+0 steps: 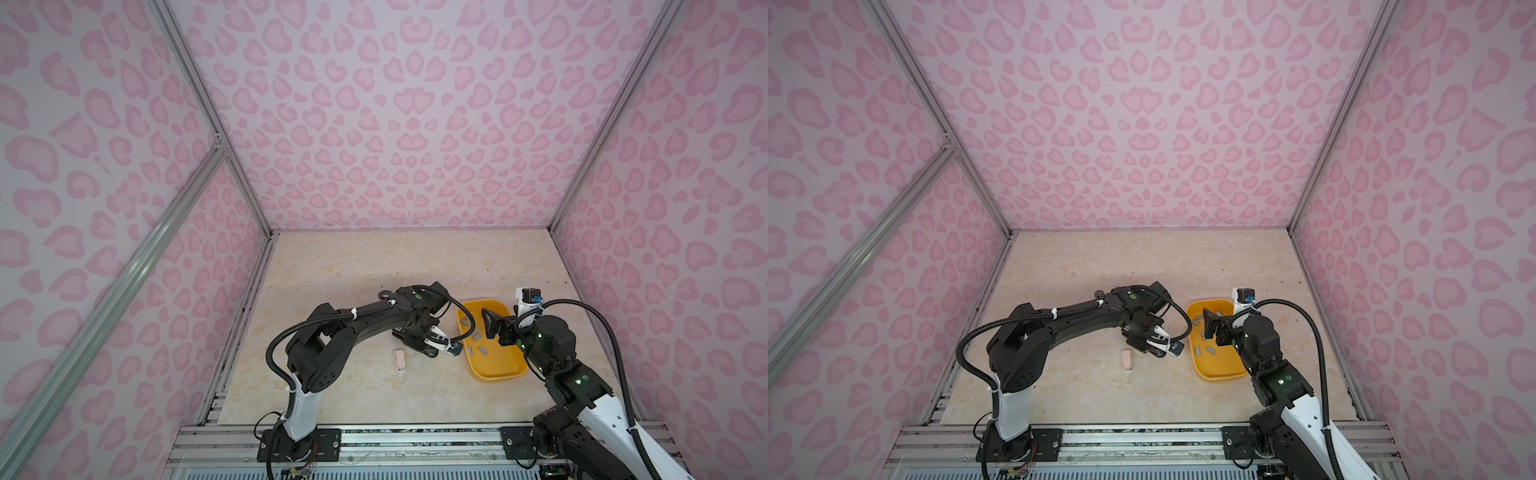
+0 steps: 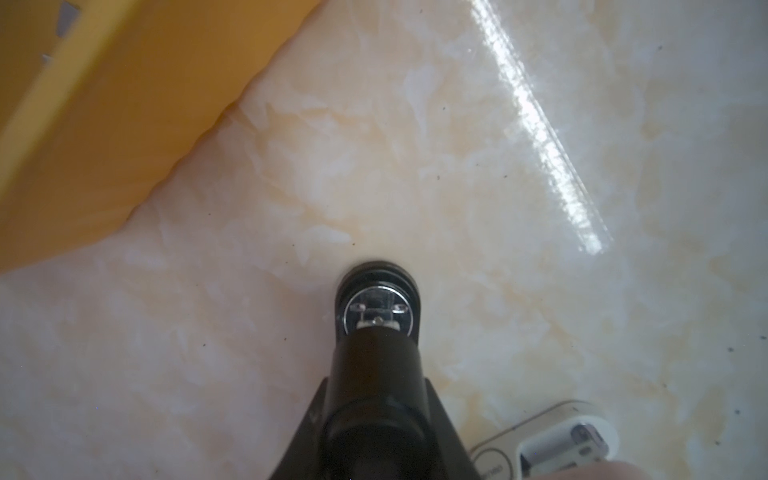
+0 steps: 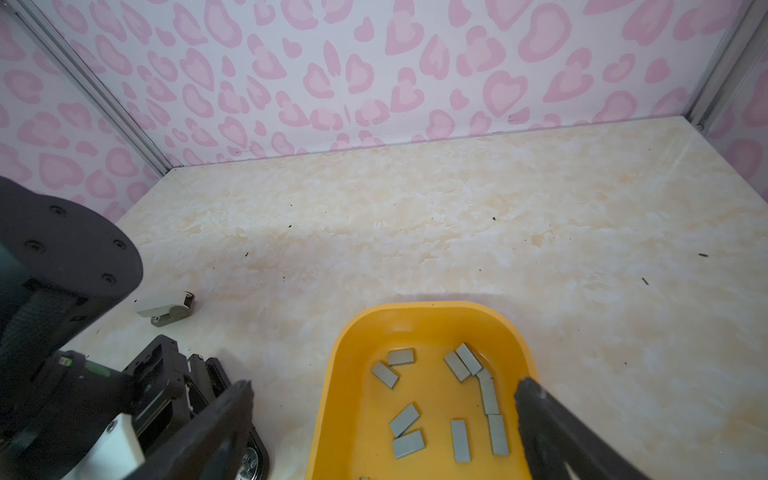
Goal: Load the staples into the stapler
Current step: 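Lift the stapler upright with the left gripper while the right gripper rises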
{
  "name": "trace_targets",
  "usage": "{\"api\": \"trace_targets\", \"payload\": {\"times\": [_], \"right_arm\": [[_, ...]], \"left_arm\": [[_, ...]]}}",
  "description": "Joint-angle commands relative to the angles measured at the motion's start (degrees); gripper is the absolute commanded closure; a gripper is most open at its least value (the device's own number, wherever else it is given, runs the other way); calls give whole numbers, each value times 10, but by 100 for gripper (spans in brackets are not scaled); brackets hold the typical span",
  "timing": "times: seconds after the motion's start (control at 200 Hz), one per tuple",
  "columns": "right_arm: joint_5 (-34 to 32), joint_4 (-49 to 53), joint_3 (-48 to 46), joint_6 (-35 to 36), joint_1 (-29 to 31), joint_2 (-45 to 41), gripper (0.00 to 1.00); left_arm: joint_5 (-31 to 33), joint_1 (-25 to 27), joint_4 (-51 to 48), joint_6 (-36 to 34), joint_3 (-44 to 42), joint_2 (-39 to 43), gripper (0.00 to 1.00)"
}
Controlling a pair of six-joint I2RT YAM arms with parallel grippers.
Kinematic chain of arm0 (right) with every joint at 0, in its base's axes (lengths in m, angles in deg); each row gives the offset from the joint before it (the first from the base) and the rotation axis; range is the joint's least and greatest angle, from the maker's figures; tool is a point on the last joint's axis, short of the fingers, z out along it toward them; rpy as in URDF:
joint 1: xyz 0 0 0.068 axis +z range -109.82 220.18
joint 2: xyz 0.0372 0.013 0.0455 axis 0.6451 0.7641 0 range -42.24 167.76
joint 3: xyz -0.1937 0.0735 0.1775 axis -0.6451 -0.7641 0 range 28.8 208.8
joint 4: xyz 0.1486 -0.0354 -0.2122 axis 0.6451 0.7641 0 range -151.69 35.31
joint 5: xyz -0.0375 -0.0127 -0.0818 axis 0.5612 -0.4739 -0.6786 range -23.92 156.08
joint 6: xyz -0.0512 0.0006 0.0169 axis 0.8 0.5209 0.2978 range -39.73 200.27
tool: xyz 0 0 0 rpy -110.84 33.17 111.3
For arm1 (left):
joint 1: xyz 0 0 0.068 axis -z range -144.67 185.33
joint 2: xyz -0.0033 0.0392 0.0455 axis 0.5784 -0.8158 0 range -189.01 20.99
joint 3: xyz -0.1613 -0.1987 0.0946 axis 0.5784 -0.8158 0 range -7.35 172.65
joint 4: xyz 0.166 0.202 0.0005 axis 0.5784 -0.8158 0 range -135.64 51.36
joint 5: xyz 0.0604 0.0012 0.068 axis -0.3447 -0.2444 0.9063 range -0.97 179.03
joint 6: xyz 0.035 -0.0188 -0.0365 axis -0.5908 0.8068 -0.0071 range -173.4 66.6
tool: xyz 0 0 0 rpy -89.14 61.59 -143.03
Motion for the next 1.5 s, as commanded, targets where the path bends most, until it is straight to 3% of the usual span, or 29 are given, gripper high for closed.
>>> {"api": "trace_targets", "payload": {"times": [0.0,0.16,0.33,0.445,0.6,0.78,0.89,1.025,1.085,1.14,1.25,1.305,1.375,1.495], "right_arm": [[-6,-3,3,2,0,-1,2],[1,16,21,-9,0,1,2],[25,57,52,-62,1,-5,2],[55,73,73,-135,12,-14,4],[157,-7,85,-221,43,-9,5],[98,24,182,-227,130,71,7],[93,-2,222,-215,138,129,10],[15,-7,251,-166,139,207,11],[-6,-26,245,-150,139,242,13],[-19,-43,227,-158,139,262,15],[-36,-104,180,-149,143,286,17],[-38,-105,168,-154,143,293,17],[-36,-96,159,-146,143,289,17],[-50,-124,125,-154,144,272,15]], "left_arm": [[18,-6,47,28,-17,70,96],[60,-29,165,127,-59,199,96],[103,-81,348,222,-201,378,96],[130,-131,452,315,-294,469,96],[141,-158,519,420,-373,521,96],[186,-163,602,485,-444,583,96],[182,-179,604,526,-463,620,96],[173,-182,552,554,-447,626,96],[100,-183,501,533,-426,613,96],[80,-180,481,539,-408,612,96],[111,-181,512,640,-396,644,96],[79,-180,534,681,-395,661,96],[44,-178,535,691,-393,657,96],[82,-169,521,668,-413,619,96]]}}
